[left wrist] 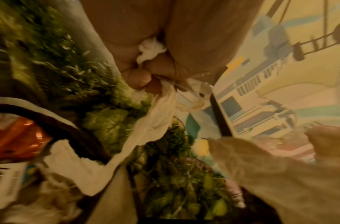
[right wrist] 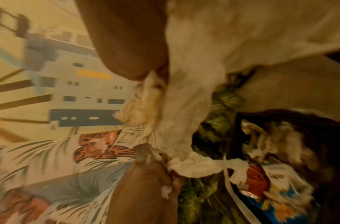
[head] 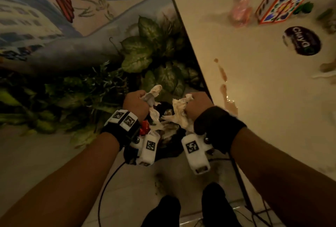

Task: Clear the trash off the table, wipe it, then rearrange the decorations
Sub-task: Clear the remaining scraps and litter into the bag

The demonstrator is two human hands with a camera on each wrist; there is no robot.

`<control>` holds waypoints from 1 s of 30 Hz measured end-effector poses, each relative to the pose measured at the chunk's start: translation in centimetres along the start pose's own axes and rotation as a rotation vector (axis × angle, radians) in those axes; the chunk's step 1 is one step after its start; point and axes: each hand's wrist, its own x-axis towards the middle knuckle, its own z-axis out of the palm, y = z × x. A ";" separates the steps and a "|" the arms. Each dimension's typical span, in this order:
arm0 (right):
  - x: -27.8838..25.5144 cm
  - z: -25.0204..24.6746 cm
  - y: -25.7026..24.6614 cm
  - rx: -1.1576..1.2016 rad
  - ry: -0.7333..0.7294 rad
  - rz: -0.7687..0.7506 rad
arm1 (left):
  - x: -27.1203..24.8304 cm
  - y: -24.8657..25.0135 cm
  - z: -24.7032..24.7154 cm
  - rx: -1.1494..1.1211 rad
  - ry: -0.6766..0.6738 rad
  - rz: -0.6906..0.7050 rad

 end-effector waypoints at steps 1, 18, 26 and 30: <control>0.6 1.1 0.0 -0.084 -0.064 0.085 | 0.0 -1.1 0.5 0.016 0.006 -0.042; 16.4 18.3 12.0 -0.415 -0.212 0.316 | 6.8 -20.0 13.0 0.484 -0.432 -0.441; 20.7 23.6 15.0 -0.304 -0.480 0.303 | 7.8 -22.5 16.0 0.571 -0.540 -0.381; 22.2 24.5 15.4 -0.294 -0.442 0.241 | 8.4 -22.1 15.4 0.583 -0.542 -0.312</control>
